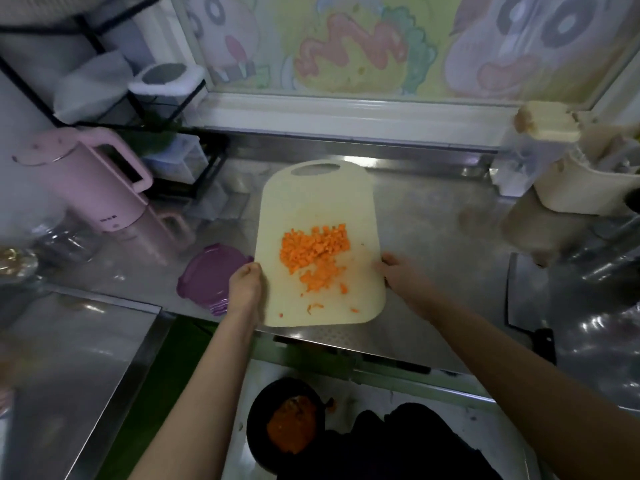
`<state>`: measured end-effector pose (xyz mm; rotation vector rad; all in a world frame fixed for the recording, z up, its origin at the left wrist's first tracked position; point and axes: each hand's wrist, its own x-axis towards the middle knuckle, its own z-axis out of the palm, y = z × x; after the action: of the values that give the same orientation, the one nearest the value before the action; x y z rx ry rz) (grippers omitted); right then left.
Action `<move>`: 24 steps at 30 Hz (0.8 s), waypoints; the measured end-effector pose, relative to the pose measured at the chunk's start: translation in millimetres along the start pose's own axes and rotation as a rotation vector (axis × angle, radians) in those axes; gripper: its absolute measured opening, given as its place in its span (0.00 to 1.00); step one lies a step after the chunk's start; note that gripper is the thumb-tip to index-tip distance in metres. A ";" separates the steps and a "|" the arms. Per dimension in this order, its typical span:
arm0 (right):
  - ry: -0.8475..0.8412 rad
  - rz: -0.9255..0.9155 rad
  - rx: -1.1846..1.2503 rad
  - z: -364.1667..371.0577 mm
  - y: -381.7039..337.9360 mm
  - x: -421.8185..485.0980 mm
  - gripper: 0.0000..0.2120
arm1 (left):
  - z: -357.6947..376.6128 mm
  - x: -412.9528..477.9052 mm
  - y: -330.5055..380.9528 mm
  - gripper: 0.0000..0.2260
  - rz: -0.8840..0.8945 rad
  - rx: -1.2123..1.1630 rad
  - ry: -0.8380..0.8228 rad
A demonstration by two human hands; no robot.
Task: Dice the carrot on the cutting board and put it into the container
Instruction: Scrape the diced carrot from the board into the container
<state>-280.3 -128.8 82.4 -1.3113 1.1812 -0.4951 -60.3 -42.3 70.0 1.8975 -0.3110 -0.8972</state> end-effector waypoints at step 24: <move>-0.304 -0.844 -0.946 160.6 -48.3 88.3 0.27 | -49.5 36.8 -5.1 0.11 -0.023 -0.222 0.365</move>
<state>-91.8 -140.1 66.0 -2.6252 0.5294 -0.2875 -0.8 -27.4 61.5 1.8159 0.0302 -0.5576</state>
